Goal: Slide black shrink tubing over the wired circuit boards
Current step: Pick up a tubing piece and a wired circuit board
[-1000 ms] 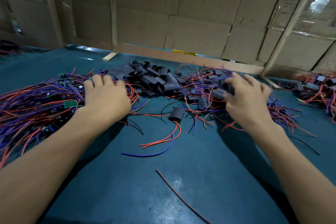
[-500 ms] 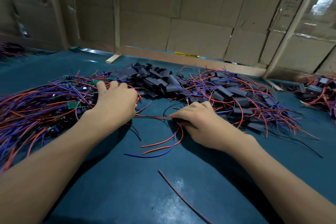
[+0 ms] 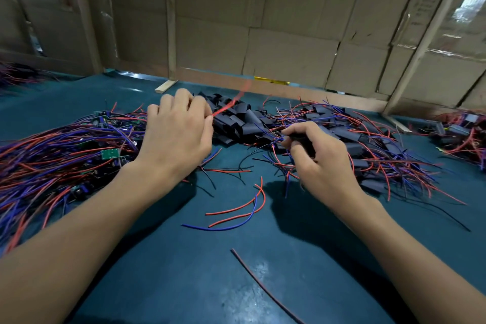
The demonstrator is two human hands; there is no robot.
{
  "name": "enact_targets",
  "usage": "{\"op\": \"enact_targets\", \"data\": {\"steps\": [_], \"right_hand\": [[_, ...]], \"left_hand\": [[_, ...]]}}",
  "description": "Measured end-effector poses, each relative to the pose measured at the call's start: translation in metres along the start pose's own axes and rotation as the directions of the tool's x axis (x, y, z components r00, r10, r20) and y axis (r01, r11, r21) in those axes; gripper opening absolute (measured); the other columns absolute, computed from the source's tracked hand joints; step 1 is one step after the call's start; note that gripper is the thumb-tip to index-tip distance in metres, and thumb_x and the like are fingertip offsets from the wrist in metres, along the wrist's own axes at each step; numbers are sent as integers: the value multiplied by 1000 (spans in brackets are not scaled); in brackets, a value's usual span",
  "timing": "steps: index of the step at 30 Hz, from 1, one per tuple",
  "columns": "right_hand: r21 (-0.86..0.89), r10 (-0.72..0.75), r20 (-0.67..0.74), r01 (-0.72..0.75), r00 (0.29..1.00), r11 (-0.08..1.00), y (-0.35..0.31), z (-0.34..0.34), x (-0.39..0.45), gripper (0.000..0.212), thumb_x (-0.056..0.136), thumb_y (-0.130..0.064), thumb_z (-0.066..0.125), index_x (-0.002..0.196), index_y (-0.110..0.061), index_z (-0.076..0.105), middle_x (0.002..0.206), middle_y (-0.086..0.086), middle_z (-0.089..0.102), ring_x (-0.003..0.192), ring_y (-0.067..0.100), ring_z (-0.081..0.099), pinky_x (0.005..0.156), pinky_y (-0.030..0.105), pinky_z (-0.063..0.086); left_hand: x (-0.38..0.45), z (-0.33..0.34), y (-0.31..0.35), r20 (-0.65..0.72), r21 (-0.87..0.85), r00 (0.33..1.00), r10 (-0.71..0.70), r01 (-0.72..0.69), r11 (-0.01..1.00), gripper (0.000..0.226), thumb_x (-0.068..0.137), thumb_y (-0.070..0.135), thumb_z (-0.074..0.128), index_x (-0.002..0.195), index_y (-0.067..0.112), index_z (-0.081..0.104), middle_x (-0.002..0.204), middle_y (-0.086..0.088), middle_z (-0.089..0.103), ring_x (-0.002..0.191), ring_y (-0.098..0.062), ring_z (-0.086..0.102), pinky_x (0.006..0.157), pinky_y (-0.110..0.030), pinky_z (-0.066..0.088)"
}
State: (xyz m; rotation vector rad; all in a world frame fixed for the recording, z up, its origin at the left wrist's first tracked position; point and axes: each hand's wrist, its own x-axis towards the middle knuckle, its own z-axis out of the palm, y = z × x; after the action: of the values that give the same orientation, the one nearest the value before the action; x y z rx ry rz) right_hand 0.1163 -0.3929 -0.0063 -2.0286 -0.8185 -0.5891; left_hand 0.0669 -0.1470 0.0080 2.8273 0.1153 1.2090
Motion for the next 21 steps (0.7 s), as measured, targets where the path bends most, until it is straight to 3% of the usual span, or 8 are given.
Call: {"op": "enact_targets", "data": {"steps": [2, 5, 8, 10, 14, 17, 19, 21], "right_hand": [[71, 68, 7, -68, 998, 995, -3, 0, 0, 22, 86, -16, 50, 100, -22, 66, 83, -8, 70, 73, 15, 61, 67, 29, 49], [223, 151, 63, -161, 987, 961, -8, 1, 1, 15, 88, -24, 61, 100, -27, 71, 78, 4, 71, 66, 13, 61, 64, 27, 50], [454, 191, 183, -255, 964, 854, -15, 5, 2, 22, 82, -40, 76, 103, -32, 76, 74, 6, 70, 65, 12, 60, 66, 27, 52], [564, 197, 215, -286, 956, 774, -19, 7, 3, 23, 83, -36, 78, 104, -26, 78, 72, 3, 70, 64, 14, 60, 64, 24, 51], [702, 218, 152, -261, 964, 663, -23, 7, 8, 14, 90, -24, 71, 91, -14, 80, 76, 8, 71, 64, 20, 54, 61, 23, 46], [760, 268, 132, -271, 954, 591, -23, 1, 11, 16, 87, -27, 73, 86, -13, 81, 83, 8, 73, 68, 21, 53, 60, 22, 45], [782, 291, 134, -281, 947, 556, -21, -3, 12, 17, 86, -26, 71, 87, -12, 80, 82, 8, 73, 64, 18, 52, 61, 22, 47], [790, 322, 137, -300, 937, 535, -19, -5, 12, 18, 87, -24, 68, 90, -9, 79, 81, 9, 72, 60, 18, 51, 62, 22, 48]], "left_hand": [[1, -4, 1, -66, -94, 995, 81, -87, 992, 15, 99, 24, 53, 104, 11, 59, 99, -10, 60, 90, -36, 54, 77, -51, 39], [2, -10, 4, -172, -209, 940, 296, -329, 921, 15, 102, 18, 54, 103, 7, 64, 94, -10, 63, 84, -37, 58, 73, -54, 44], [0, -11, 14, -214, -203, 844, 491, -531, 823, 21, 105, 19, 53, 102, 4, 68, 93, -9, 65, 79, -34, 57, 69, -51, 45], [-4, -8, 21, -206, -252, 819, 535, -573, 780, 20, 104, 17, 55, 103, 2, 68, 95, -11, 64, 80, -34, 58, 71, -50, 47], [-11, -2, 30, -111, -438, 863, 493, -488, 755, 18, 100, 10, 58, 113, 0, 64, 99, -11, 61, 86, -28, 60, 80, -37, 50], [-12, 1, 27, 20, -537, 920, 391, -320, 781, 27, 100, 30, 59, 119, 11, 61, 104, -1, 64, 91, -17, 62, 83, -39, 52], [-10, 2, 21, 115, -580, 925, 362, -233, 780, 35, 99, 44, 53, 117, 15, 63, 105, 4, 66, 95, -12, 63, 85, -38, 51], [-8, 3, 17, 131, -621, 916, 379, -222, 751, 38, 98, 46, 53, 114, 14, 67, 104, 5, 67, 96, -9, 62, 87, -30, 50]]}}
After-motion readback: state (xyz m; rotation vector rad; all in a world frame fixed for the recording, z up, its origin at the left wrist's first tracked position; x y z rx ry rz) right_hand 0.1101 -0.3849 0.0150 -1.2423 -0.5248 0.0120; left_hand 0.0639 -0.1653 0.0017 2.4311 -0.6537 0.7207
